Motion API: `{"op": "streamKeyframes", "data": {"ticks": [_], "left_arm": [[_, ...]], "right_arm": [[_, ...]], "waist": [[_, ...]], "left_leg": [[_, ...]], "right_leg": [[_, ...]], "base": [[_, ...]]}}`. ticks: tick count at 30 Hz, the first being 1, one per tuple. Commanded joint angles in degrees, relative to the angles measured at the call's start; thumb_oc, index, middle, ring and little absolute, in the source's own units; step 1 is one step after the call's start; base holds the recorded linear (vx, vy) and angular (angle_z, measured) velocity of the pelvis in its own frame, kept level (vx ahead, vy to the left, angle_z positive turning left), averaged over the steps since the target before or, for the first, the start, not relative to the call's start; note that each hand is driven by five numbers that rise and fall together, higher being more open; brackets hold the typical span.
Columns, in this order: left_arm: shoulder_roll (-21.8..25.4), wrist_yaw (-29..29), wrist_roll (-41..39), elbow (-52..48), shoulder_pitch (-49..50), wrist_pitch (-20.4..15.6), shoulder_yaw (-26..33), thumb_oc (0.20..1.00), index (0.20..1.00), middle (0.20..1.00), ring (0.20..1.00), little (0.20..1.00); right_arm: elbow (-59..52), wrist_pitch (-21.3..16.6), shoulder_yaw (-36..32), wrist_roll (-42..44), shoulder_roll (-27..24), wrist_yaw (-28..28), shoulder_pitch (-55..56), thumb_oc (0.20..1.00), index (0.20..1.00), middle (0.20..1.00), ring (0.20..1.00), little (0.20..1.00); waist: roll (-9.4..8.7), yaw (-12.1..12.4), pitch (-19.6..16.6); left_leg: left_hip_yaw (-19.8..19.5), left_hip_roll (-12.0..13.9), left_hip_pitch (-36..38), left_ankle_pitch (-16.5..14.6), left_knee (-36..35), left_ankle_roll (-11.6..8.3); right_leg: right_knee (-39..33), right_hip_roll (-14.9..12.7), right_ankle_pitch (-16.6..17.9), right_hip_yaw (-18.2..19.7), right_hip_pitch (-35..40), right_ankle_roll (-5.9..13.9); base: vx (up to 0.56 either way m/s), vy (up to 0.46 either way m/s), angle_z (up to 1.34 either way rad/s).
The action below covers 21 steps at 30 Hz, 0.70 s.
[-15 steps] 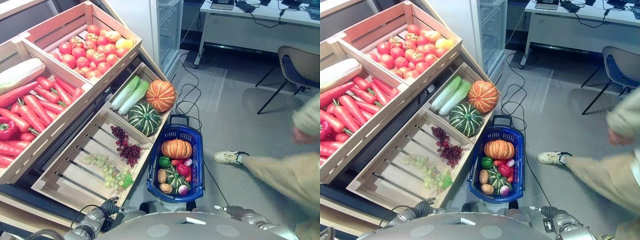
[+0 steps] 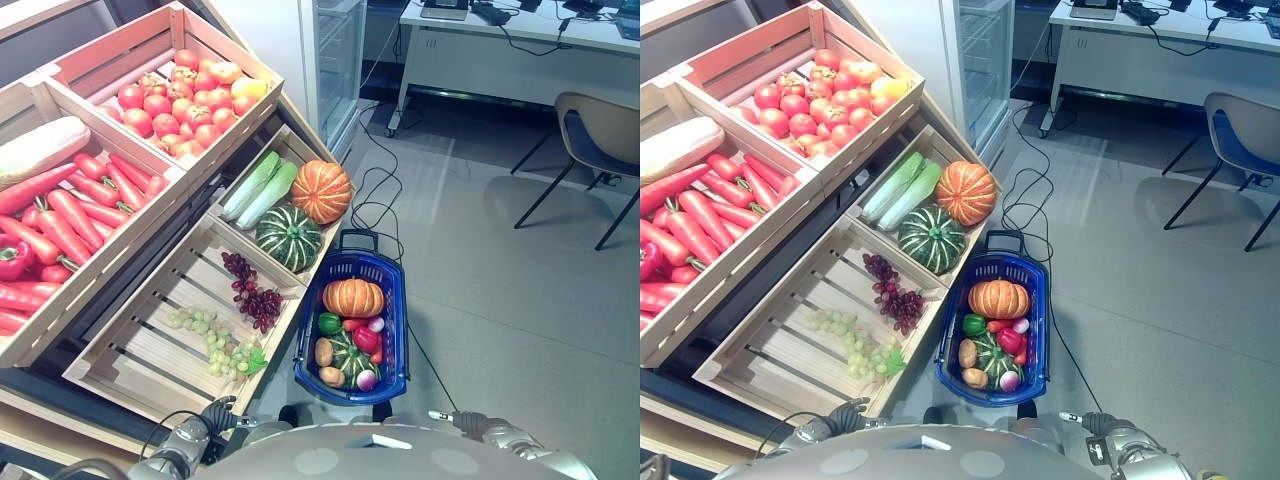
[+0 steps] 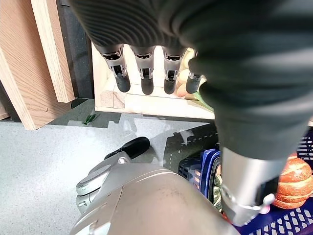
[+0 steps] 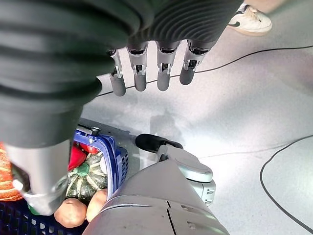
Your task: Pick up fruits and vegetables into the basket
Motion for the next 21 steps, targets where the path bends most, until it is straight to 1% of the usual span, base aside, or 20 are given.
{"op": "streamKeyframes", "data": {"ticks": [1,15,21], "left_arm": [[0.0,-0.1,0.3,4.0,-5.1,-0.8,0.9,1.0,1.0,1.0,1.0,1.0],[0.4,-0.5,0.7,3.9,-5.0,-1.3,1.1,1.0,1.0,1.0,1.0,1.0],[0.3,-0.6,0.6,3.7,-5.4,-1.5,0.6,1.0,1.0,1.0,1.0,1.0]], "right_arm": [[3.5,0.0,1.3,0.4,0.8,-0.6,-3.9,1.0,1.0,1.0,1.0,1.0],[3.5,-0.1,0.9,1.3,0.7,-0.8,-3.9,1.0,1.0,1.0,1.0,1.0],[3.6,0.1,0.8,1.7,0.4,-0.6,-4.1,1.0,1.0,1.0,1.0,1.0]], "waist": [[-0.66,0.0,2.7],[-0.64,-0.1,2.4],[-0.6,-0.1,2.9]], "left_leg": [[-1.0,-1.7,0.9,-6.7,0.4,1.28],[-1.3,-1.9,1.4,-6.9,0.4,1.44],[-1.2,-1.7,1.3,-6.9,0.4,1.33]], "right_leg": [[0.6,-0.6,-6.6,-1.9,4.4,2.51],[0.6,-0.4,-6.8,-1.5,4.9,2.38],[0.7,-0.4,-6.8,-1.5,4.8,2.37]], "base": [[0.0,0.0,0.0],[0.0,0.0,0.0],[0.0,0.0,0.0]]}}
